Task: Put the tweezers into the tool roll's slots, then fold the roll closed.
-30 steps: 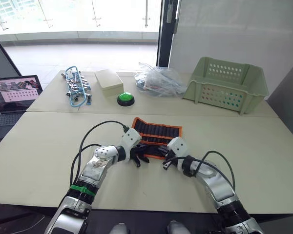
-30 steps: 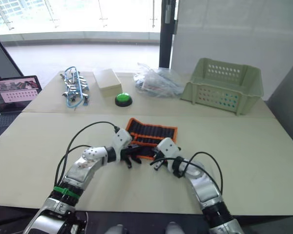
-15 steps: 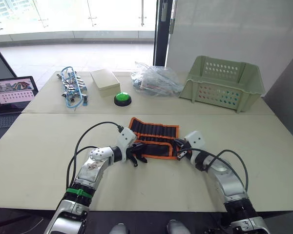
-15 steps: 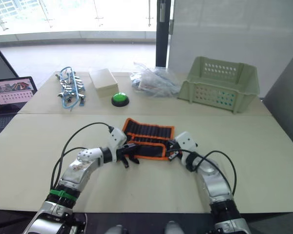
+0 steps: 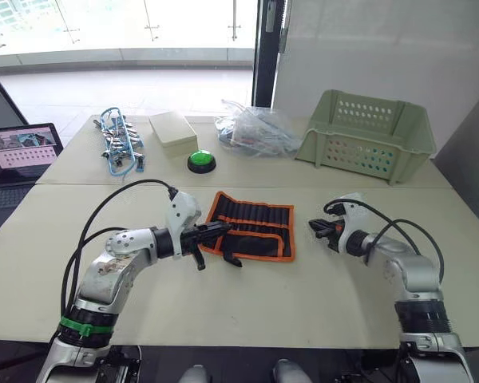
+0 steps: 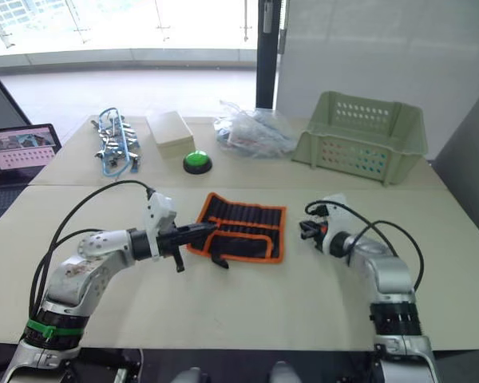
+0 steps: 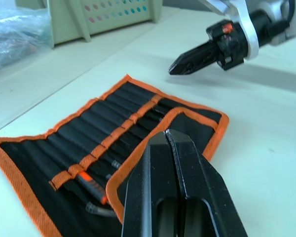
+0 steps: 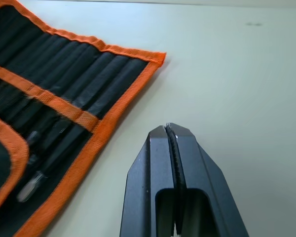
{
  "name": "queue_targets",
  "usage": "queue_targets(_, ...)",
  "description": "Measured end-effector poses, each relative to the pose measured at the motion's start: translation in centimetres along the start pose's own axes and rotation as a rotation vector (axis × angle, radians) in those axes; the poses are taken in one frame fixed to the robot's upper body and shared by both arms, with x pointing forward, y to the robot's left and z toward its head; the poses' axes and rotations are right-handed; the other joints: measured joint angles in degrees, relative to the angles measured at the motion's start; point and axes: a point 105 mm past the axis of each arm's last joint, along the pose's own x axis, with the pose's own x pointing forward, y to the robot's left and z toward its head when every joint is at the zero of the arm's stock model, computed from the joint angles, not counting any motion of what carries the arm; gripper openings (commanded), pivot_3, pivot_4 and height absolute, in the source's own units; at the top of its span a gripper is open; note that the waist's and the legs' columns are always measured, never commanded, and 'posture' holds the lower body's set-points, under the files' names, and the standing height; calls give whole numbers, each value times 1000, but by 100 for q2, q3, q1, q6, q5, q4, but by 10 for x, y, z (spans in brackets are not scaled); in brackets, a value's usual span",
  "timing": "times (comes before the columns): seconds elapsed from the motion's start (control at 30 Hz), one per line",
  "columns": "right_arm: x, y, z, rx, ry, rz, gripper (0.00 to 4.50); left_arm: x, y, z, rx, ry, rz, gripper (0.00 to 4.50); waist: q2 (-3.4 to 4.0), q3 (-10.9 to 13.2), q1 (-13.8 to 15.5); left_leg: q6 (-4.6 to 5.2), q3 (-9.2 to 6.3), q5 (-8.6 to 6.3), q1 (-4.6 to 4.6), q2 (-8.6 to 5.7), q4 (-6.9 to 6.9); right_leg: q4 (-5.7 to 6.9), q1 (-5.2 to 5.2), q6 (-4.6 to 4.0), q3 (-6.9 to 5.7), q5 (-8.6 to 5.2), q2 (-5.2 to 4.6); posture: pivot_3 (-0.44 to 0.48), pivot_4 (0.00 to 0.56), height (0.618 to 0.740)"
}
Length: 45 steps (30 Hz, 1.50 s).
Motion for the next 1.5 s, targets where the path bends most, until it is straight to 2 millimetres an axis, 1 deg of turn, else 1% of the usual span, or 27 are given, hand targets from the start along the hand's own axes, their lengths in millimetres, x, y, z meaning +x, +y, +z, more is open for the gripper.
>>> queue_targets(0.1, -8, 6, 4, 111, 37, 83, 1175, -8, 0, -3, -2, 29, -20, 0, 1, 1, 2, 1, 0, 0, -2, 0, 0, -3, 0, 0, -1, 0, 0, 0, 150, 740)
queue_targets(0.13, -10, 10, 6, 138, 42, 112, 1561, -10, 0, -2, -4, 35, -23, 0, 1, 2, 2, 1, 0, -1, -3, 0, 0, -3, 0, 0, -1, 0, 0, 0, 150, 740)
queue_targets(0.23, -14, 20, 6, 206, 80, 186, 2560, -22, 1, 3, -20, 52, -29, 0, 0, 4, -6, 1, 0, -1, -4, 1, 0, -5, -1, 1, -1, 0, 1, 0, 150, 740)
queue_targets(0.33, -17, 24, 0, 253, 127, 220, 3615, -33, 1, 9, -44, 59, -31, 838, 2, 6, -8, 2, 0, -1, -5, 2, -1, -4, -3, 1, -1, -1, 1, 0, 150, 740)
queue_targets(0.4, -20, 26, -3, 275, 156, 240, 4286, -43, 0, 9, -73, 74, -28, 1518, 3, 8, -12, 3, 0, -2, -7, 2, -1, -4, -5, 1, -1, -1, 2, 0, 150, 740)
queue_targets(0.43, -21, 26, -4, 281, 168, 242, 4500, -49, 0, 8, -84, 81, -21, 1831, 5, 10, -14, 3, 1, -2, -7, 2, -1, -4, -6, 1, -1, -1, 2, 0, 150, 740)
queue_targets(0.53, -22, 27, -9, 310, 205, 248, 4500, -64, -1, 11, -100, 90, -2, 2798, 4, 10, -15, 3, 1, -2, -7, 4, -1, -6, -7, 1, -1, -1, 2, 0, 150, 740)
queue_targets(0.63, -20, 26, -9, 332, 217, 247, 4500, -75, -3, 13, -110, 98, 10, 3838, 4, 11, -15, 3, 3, -2, -6, 6, -2, -9, -6, 1, -1, -1, 3, 0, 150, 740)
queue_targets(0.7, -17, 25, -8, 358, 223, 251, 4500, -82, -6, 9, -130, 120, 17, 4442, 3, 11, -36, 3, 4, -2, -3, 10, -3, -10, -4, 1, -1, -1, 7, 0, 150, 740)
queue_targets(0.8, -14, 27, -10, 392, 225, 266, 4500, -88, -14, 2, -157, 156, 8, 4442, 2, 11, -65, 3, 5, -2, 0, 15, -4, -9, -2, 0, -1, -1, 11, 0, 150, 740)
queue_targets(0.9, -9, 35, -8, 450, 239, 302, 4500, -91, -21, -4, -165, 182, 3, 4442, 1, 12, -131, 3, 8, -2, 3, 27, -7, -8, -3, -1, 0, -2, 22, 0, 150, 740)
queue_targets(0.97, -6, 44, -10, 483, 253, 345, 4500, -94, -23, -6, -150, 190, 16, 4442, 2, 12, -148, 3, 8, -2, 5, 39, -12, -8, -4, -8, 0, -3, 35, 0, 150, 740)
queue_targets(1.1, 0, 53, -10, 504, 270, 375, 4500, -101, -24, -11, -143, 208, 56, 4442, 2, 12, -159, 3, 10, -2, 12, 48, -26, -8, -6, -18, 2, -3, 44, 0, 150, 740)
queue_targets(1.23, 3, 55, -10, 518, 274, 385, 4500, -103, -27, -14, -137, 213, 72, 4442, 2, 12, -151, 3, 10, -2, 17, 48, -39, -13, -6, -22, 2, -3, 43, 0, 150, 740)
queue_targets(1.5, 11, 54, -7, 572, 276, 403, 4500, -105, -25, -16, -128, 214, 115, 4442, 2, 12, -160, 3, 16, -2, 28, 51, -50, -14, -5, -29, 7, -3, 46, 0, 150, 740)
